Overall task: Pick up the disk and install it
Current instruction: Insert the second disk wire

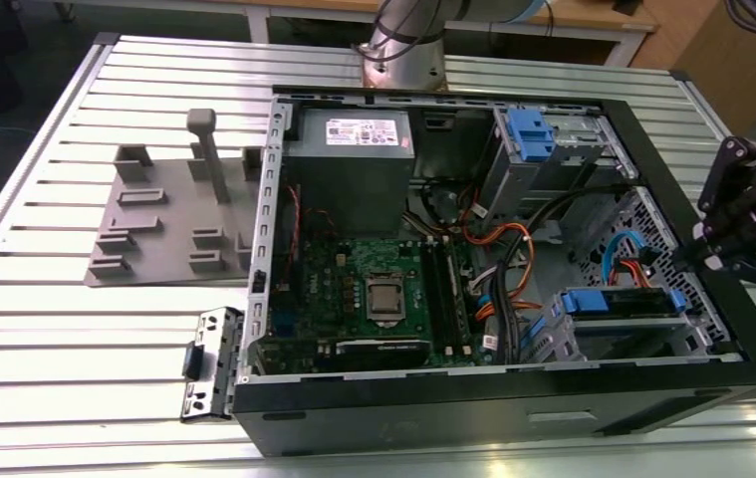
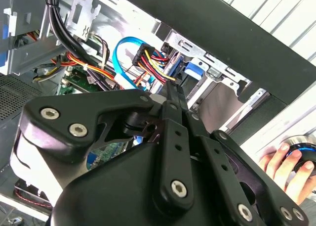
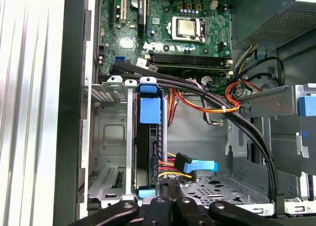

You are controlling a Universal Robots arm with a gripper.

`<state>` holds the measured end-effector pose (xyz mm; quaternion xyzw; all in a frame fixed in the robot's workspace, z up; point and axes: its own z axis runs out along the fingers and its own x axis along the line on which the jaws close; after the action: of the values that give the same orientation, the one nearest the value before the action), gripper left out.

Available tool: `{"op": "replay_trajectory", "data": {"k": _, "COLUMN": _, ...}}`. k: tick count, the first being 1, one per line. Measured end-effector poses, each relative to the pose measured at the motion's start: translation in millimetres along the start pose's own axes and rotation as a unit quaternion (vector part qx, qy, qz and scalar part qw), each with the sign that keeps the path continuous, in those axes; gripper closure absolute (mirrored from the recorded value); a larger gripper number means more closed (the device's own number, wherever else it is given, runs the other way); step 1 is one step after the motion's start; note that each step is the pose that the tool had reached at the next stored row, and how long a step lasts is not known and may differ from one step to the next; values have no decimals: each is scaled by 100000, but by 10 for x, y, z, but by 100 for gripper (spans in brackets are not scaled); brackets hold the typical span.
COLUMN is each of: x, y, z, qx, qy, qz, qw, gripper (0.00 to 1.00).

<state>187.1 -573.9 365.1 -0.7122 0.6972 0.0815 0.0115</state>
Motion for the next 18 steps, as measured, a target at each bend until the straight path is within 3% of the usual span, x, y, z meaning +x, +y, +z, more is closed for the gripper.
{"op": "replay_trajectory", "data": {"k": 5, "x": 0, "y": 0, "z": -3, "qx": 1, "qy": 0, "qz": 0, "qw": 100000, "gripper": 71}}
{"op": "replay_trajectory", "data": {"k": 6, "x": 0, "y": 0, "z": -3, "qx": 1, "qy": 0, "qz": 3, "qw": 100000, "gripper": 65}}
{"op": "replay_trajectory", "data": {"k": 18, "x": -28, "y": 2, "z": -26, "qx": 1, "qy": 11, "qz": -1, "qw": 100000, "gripper": 65}}
